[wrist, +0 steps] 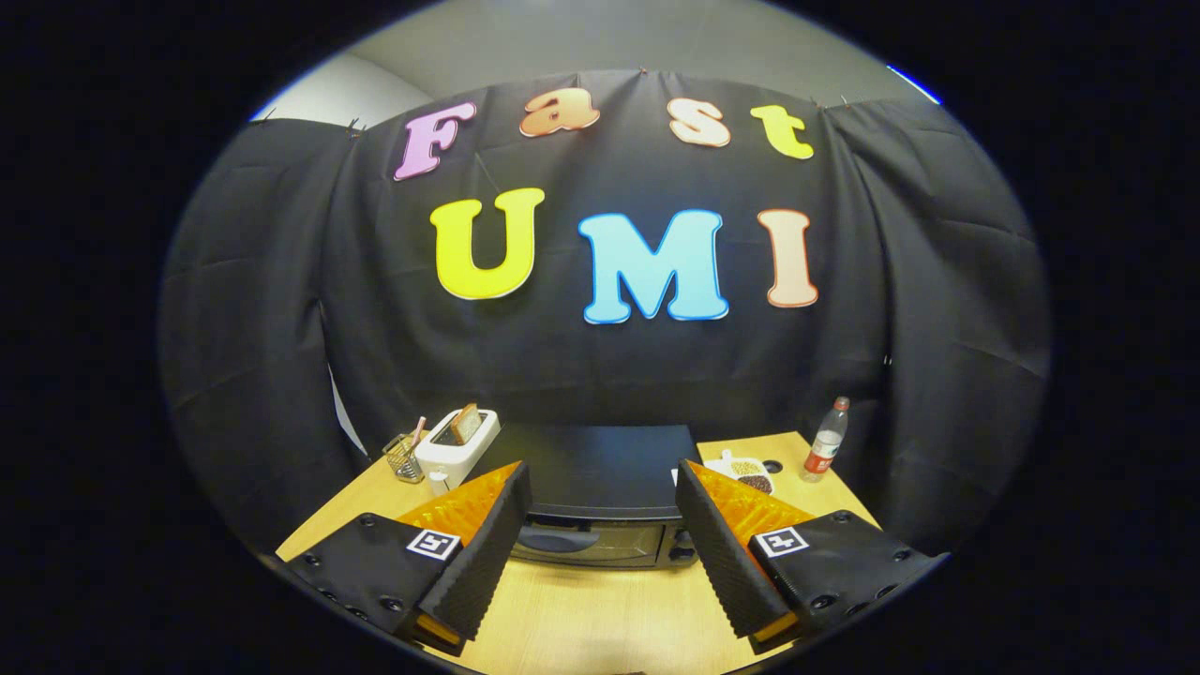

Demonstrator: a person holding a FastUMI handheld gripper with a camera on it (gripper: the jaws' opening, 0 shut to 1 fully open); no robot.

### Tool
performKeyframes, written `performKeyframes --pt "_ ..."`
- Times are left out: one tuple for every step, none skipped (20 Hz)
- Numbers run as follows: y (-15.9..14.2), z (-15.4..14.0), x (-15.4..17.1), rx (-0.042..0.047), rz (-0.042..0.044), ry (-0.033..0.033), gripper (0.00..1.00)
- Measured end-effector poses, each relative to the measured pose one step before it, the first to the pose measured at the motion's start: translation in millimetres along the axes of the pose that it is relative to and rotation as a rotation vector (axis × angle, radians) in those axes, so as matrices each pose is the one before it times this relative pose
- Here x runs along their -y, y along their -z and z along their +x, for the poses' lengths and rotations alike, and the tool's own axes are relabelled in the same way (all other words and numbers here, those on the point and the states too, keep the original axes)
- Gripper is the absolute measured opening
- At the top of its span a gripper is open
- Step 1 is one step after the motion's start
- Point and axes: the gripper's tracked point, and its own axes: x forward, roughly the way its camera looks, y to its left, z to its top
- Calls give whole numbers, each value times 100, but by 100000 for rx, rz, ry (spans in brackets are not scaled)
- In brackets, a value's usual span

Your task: Open the toaster oven, put the food inside, and close the toaster oven door.

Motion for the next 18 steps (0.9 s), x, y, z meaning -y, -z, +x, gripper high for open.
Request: performKeyframes --pt "-779 -1157 731 2901 124 870 98" --pt "-562 -773 452 1931 806 15 98" --pt "-398 -894 335 978 1452 -368 98" --pt "-326 -797 314 584 887 -330 98" --pt "-368 -568 386 826 602 -158 98" --pt "-645 -630 384 1592 -111 -88 98" --pt "-395 -779 241 1601 -1085 -12 98" --pt "-376 -514 305 450 -1421 109 98" --pt "39 -441 166 140 -1032 -125 98" --pt "-19 -410 279 345 -415 348 98" --pt "-58 -45 276 173 199 284 98" --pt "-16 -134 13 -40 776 -214 98" --pt "193 -35 -104 -508 259 -285 98" --pt "221 -24 53 -891 -353 63 98" --pt "61 -11 143 -283 -559 89 98" --pt "-92 60 46 198 -276 134 98" --pt "-8 -49 -66 296 119 -33 98" --pt "-175 -41 -31 349 429 -114 98"
